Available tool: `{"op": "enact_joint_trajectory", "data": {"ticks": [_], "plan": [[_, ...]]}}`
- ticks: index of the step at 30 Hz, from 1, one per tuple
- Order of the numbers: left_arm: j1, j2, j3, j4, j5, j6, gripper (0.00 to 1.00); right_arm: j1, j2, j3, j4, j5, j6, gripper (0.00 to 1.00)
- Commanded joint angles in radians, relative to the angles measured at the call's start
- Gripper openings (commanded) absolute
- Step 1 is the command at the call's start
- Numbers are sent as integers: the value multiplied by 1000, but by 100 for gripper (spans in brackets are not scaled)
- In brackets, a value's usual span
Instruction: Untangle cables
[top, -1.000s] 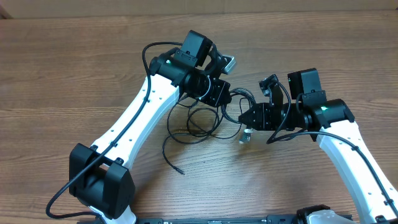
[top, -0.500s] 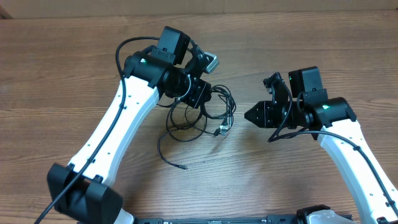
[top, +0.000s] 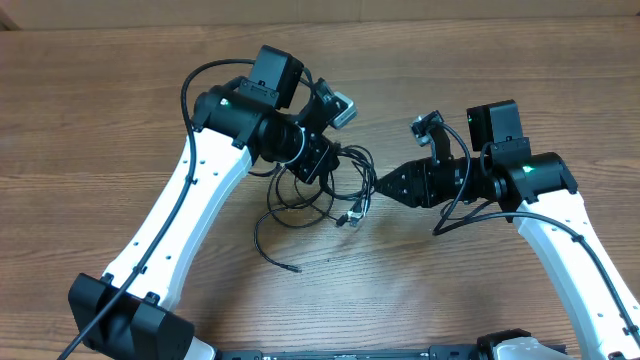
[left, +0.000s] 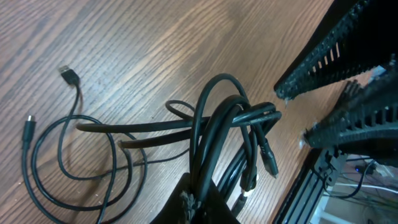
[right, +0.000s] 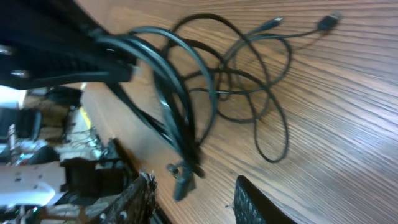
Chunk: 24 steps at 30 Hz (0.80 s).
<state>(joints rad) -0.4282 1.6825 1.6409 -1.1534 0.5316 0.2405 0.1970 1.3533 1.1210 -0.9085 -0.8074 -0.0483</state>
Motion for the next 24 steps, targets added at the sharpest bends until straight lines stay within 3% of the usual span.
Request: {"op": "enact_joint_trajectory", "data": {"ticks": [1,5,14,24], "plan": [[-32,-24,18,-2,46,25,4,0,0,25,13,-66,-39,39],[-57,-24,18,-1,44,25,4,0,0,25,17,-66,-39,39],[-80,-24,18,14,35,25,4,0,0,25,19,-65,-39,13],[-78,-24,18,123,-53,-77,4,0,0,25,-17,-39,-39,8]]}}
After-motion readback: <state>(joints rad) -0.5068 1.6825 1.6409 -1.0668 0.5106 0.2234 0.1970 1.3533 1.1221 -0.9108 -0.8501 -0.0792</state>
